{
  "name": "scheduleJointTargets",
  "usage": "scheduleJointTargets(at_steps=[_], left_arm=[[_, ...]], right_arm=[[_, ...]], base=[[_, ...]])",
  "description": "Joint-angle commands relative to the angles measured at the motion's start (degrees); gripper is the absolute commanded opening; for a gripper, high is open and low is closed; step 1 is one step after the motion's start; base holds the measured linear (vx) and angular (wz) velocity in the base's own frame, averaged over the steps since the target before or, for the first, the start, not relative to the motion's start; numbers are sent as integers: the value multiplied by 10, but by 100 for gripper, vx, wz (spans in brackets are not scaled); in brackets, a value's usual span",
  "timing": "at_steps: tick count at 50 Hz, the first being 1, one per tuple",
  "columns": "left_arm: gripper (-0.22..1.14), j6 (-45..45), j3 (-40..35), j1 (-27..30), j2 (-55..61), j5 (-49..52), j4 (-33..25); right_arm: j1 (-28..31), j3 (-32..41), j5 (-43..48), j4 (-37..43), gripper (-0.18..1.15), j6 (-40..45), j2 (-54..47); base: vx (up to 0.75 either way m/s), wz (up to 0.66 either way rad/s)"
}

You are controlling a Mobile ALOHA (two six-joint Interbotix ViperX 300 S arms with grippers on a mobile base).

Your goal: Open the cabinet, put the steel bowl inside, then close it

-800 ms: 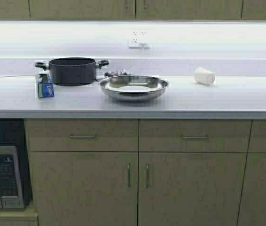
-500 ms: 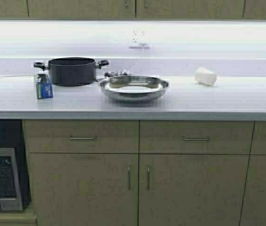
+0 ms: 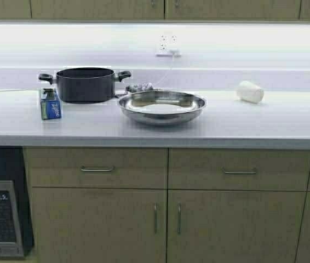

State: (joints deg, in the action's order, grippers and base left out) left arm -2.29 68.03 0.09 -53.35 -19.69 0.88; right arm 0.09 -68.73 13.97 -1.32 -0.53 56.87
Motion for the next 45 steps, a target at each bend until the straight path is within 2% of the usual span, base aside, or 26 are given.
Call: scheduleJointTargets(at_steps=[1, 45], left_arm=[[2, -2, -12, 1, 7, -4, 11], [2, -7, 1, 1, 17, -17, 13]], right_arm=[[0, 5, 3, -1, 5, 0, 4], [0, 2, 2, 0, 5, 0, -4]], base=[[22, 2], [26, 2]])
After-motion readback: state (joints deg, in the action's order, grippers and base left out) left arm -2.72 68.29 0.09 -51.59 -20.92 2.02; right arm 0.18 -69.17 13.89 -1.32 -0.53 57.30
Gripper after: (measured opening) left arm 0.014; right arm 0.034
